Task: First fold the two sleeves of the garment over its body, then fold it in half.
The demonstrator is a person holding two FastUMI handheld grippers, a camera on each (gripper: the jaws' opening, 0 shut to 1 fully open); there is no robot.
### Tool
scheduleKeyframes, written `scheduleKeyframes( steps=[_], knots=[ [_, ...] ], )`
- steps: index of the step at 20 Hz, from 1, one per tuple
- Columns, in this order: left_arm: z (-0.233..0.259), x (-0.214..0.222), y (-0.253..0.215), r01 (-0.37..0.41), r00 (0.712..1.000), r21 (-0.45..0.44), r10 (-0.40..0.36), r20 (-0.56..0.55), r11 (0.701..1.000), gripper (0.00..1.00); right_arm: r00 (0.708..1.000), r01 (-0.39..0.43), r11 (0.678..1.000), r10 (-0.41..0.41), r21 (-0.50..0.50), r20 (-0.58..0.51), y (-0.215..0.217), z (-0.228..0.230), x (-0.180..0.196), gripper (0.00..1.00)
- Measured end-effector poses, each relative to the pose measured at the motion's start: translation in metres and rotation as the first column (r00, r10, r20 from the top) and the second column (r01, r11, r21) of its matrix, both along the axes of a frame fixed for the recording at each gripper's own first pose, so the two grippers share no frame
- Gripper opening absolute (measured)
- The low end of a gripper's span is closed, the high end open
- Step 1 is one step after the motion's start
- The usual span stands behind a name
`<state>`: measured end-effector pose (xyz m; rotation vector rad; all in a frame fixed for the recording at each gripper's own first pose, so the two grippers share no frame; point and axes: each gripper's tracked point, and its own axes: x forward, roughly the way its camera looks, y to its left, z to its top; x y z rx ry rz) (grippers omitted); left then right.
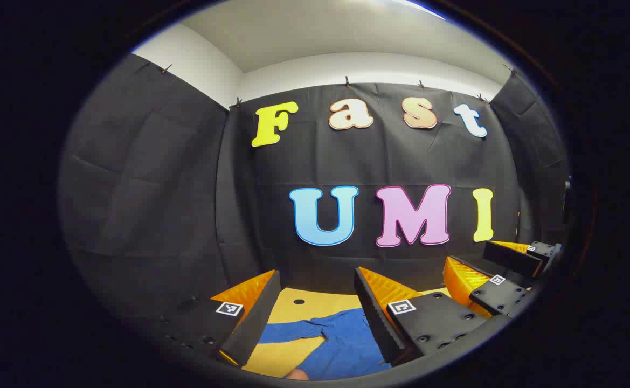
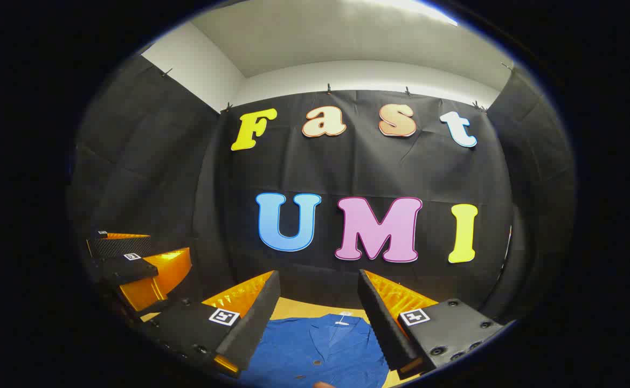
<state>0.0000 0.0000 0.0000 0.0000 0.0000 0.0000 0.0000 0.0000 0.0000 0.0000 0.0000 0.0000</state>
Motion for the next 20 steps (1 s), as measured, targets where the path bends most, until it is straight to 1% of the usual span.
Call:
scheduleKeyframes(
  steps=[7,8,10,11,15,20],
  knots=[
    [0.001,0.000,0.012,-0.028,1.000,-0.010,0.028,0.007,1.000,0.80,1.000,-0.014,1.000,0.014,0.001,-0.001,0.009,0.001,0.005,0.92],
    [0.000,0.000,0.014,-0.035,0.999,-0.013,0.035,0.007,0.999,0.80,1.000,-0.022,1.000,0.022,-0.001,0.000,0.011,0.001,0.005,0.87],
    [-0.002,-0.001,0.019,-0.051,0.999,-0.021,0.051,0.004,0.998,0.80,0.999,-0.037,0.999,0.037,-0.007,0.001,0.016,0.001,0.007,0.87],
    [-0.002,-0.002,0.022,-0.059,0.998,-0.025,0.059,0.004,0.998,0.80,0.999,-0.044,0.999,0.044,-0.009,0.001,0.019,0.001,0.007,0.92],
    [-0.002,-0.006,0.033,-0.083,0.996,-0.031,0.083,0.009,0.996,0.80,0.998,-0.062,0.998,0.062,-0.009,0.001,0.028,0.002,0.008,0.92],
    [-0.001,-0.004,0.032,-0.077,0.997,-0.029,0.077,0.013,0.997,0.80,0.998,-0.061,0.998,0.061,-0.010,0.008,0.030,0.003,0.007,0.92]
  ],
)
